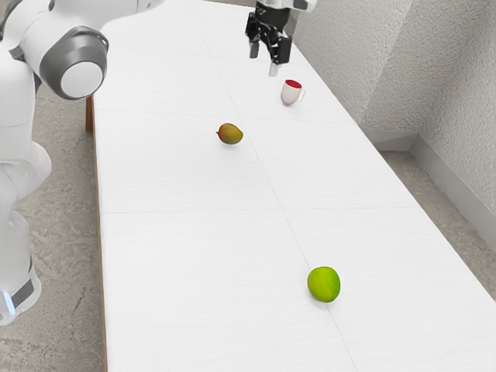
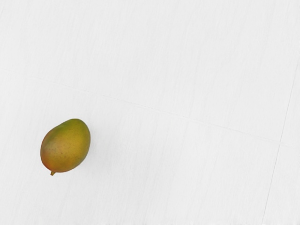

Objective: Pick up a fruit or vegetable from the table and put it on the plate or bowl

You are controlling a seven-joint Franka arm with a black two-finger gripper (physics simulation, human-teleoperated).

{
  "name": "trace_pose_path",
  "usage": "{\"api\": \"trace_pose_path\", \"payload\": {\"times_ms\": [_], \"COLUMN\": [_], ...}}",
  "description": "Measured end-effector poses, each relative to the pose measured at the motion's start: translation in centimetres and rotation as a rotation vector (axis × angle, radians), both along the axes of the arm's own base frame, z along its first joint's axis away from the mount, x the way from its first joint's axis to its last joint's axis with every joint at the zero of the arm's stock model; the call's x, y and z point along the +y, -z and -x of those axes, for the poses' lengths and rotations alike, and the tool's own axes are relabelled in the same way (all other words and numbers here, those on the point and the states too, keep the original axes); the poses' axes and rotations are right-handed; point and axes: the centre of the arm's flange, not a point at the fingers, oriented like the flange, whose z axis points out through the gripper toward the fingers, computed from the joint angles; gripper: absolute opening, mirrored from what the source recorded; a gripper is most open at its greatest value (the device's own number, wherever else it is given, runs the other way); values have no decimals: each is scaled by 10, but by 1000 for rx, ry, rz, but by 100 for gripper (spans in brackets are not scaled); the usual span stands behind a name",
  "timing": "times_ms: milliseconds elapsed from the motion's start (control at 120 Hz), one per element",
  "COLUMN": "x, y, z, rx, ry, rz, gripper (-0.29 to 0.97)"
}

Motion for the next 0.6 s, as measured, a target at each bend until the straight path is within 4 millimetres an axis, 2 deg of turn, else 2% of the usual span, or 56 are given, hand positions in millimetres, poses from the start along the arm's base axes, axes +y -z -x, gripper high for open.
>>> {"api": "trace_pose_path", "payload": {"times_ms": [100,133,167,217,242,275,317,358,400,442,542,600], "x": [-1,-2,-10,-39,-57,-90,-139,-165,-170,-156,-103,-90], "y": [0,-7,-40,-126,-160,-188,-205,-207,-193,-171,-132,-101], "z": [1,2,8,37,55,72,84,89,82,69,53,39], "rx": [5,-6,-57,-205,-267,-320,-350,-345,-294,-222,-106,-37], "ry": [20,28,46,87,116,176,275,333,349,330,236,219], "rz": [5,0,-32,-108,-135,-150,-148,-141,-127,-105,-78,-54], "gripper": [68,68,68,68,68,68,68,68,68,68,68,68]}}
